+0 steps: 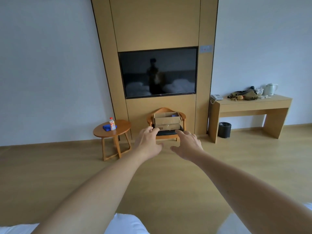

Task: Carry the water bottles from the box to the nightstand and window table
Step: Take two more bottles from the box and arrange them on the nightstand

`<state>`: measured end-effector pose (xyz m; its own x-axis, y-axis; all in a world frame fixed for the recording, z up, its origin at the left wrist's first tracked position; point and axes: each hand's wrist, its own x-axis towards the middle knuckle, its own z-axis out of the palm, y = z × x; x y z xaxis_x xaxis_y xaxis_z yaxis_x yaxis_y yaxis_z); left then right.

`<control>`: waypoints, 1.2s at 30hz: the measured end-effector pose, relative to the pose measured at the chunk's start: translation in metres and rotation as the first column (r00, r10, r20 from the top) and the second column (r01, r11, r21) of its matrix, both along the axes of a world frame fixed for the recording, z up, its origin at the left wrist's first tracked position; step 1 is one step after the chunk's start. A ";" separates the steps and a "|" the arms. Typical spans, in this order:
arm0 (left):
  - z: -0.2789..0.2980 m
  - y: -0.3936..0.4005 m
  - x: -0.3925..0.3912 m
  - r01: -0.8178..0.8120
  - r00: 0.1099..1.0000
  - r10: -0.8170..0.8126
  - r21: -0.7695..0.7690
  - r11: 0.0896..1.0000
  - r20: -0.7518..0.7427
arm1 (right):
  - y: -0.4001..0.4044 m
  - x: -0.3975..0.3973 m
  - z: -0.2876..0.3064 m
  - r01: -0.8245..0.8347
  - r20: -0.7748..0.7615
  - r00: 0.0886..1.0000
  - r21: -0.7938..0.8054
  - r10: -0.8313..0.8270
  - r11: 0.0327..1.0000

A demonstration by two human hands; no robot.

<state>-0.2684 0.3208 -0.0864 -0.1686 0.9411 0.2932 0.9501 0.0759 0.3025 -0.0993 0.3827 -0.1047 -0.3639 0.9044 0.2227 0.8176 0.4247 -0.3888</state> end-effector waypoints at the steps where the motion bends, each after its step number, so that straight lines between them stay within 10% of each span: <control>1: -0.004 0.015 -0.003 0.011 1.000 -0.011 -0.008 1.000 -0.001 | 0.014 -0.003 -0.003 0.016 0.003 1.000 -0.009 -0.016 1.000; 36: -0.096 0.714 -0.181 0.108 0.992 -0.103 -0.058 0.992 0.078 | 0.689 -0.183 -0.096 0.028 0.094 0.995 -0.136 -0.016 0.990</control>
<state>-0.4498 1.0348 -0.1826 -0.0867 0.9707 0.2242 0.9286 -0.0028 0.3711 -0.2819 1.0718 -0.2005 -0.3568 0.9321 0.0624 0.8611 0.3541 -0.3648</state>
